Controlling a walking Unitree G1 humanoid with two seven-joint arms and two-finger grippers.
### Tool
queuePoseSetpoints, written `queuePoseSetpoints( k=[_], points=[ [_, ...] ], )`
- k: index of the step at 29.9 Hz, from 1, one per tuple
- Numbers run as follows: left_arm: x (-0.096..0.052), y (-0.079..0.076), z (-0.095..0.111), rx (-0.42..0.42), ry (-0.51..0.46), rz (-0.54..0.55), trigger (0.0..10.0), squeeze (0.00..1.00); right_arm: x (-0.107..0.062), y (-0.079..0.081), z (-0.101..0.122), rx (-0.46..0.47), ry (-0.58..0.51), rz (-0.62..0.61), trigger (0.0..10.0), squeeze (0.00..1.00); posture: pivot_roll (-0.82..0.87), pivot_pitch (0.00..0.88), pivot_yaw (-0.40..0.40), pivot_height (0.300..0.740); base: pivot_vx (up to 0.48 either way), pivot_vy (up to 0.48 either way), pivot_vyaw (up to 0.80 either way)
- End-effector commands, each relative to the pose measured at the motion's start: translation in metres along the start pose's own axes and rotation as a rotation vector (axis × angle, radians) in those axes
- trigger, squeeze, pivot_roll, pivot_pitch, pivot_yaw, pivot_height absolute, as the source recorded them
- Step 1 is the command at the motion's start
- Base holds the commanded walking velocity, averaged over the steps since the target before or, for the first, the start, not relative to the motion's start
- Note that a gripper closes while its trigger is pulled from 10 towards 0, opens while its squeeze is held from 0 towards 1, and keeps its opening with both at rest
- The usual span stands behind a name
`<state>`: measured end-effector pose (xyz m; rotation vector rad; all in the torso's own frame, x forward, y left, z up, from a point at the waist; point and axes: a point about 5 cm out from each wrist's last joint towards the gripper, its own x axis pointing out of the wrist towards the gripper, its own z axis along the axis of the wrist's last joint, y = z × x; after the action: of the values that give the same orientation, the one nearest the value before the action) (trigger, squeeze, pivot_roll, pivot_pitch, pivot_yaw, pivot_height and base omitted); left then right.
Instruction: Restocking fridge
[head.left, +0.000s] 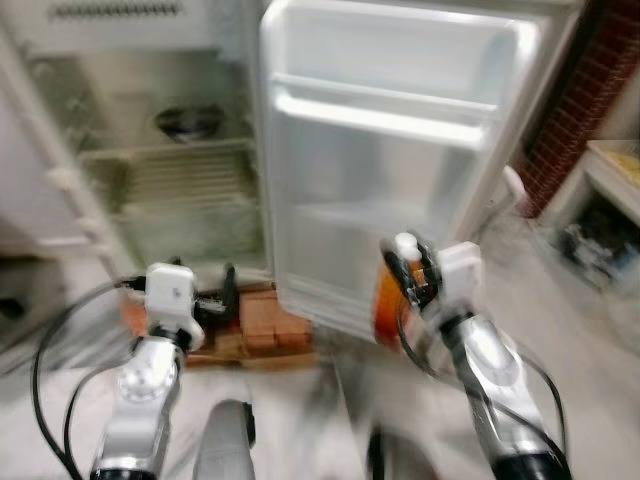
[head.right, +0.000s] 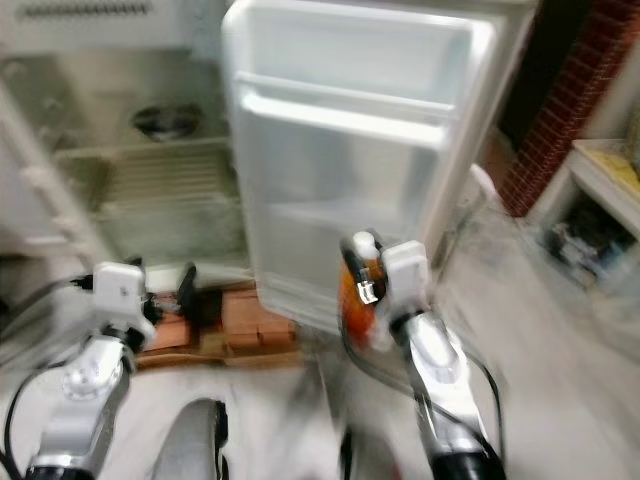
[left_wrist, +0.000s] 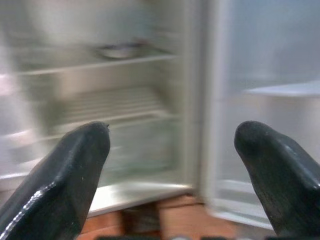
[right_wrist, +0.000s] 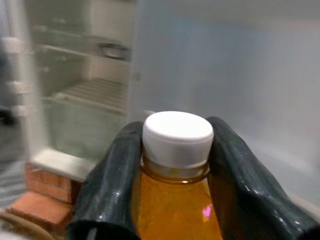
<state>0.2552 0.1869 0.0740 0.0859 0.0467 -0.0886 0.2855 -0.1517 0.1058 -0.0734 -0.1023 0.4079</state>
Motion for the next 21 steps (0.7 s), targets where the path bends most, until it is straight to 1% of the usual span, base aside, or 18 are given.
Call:
queuePoseSetpoints(
  k=[1,11,18,21],
  points=[
    [-0.0002,-0.001,-0.0053,0.01,0.033,-0.007,10.0,0.0,0.0003,0.0026,0.0023,0.01,-0.021,0.003,10.0,0.0,0.03,0.0,-0.023,0.63,0.0,0.0,0.0],
    [-0.0018,-0.0007,-0.0075,0.012,0.033,-0.008,10.0,0.0,-0.0003,0.0018,0.0011,0.018,-0.021,0.006,10.0,0.0,0.03,0.0,-0.026,0.63,0.0,0.0,0.0],
    [-0.0005,-0.0033,-0.0089,0.011,0.034,-0.014,10.0,0.0,-0.0007,0.0045,0.0024,0.0,-0.029,0.032,10.0,0.0,0.03,0.0,-0.025,0.63,0.274,0.0,0.0],
    [0.0001,-0.0039,-0.0087,0.011,0.033,-0.018,10.0,0.0,-0.0013,0.0064,0.0024,0.0,-0.031,0.042,10.0,0.0,0.03,0.0,-0.025,0.63,0.34,0.0,0.44]
  ],
)
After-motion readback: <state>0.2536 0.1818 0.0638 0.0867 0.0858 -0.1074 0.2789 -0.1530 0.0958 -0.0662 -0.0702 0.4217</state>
